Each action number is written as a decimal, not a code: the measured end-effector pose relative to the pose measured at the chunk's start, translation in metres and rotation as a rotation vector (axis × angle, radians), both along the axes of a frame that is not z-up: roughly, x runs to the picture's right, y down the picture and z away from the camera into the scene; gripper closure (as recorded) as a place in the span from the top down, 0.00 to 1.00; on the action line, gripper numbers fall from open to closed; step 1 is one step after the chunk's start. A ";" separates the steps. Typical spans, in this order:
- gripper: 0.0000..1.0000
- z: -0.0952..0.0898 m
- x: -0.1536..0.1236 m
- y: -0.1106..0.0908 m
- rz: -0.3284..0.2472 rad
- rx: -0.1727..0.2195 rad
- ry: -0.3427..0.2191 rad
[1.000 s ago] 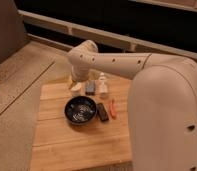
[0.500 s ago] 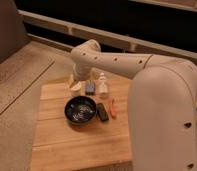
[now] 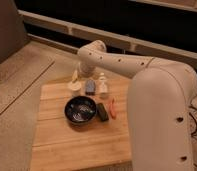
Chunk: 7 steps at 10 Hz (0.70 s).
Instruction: Pick up the ceramic cup
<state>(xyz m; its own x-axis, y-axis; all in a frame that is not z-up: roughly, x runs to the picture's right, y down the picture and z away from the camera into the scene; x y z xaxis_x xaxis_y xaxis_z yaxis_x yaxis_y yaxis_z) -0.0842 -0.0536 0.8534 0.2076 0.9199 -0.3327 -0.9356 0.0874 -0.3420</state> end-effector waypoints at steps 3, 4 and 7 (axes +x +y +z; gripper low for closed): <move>0.65 0.026 -0.003 0.012 -0.030 -0.034 -0.028; 0.65 0.032 -0.006 0.018 -0.046 -0.051 -0.030; 0.65 0.048 -0.002 0.019 -0.053 -0.086 -0.026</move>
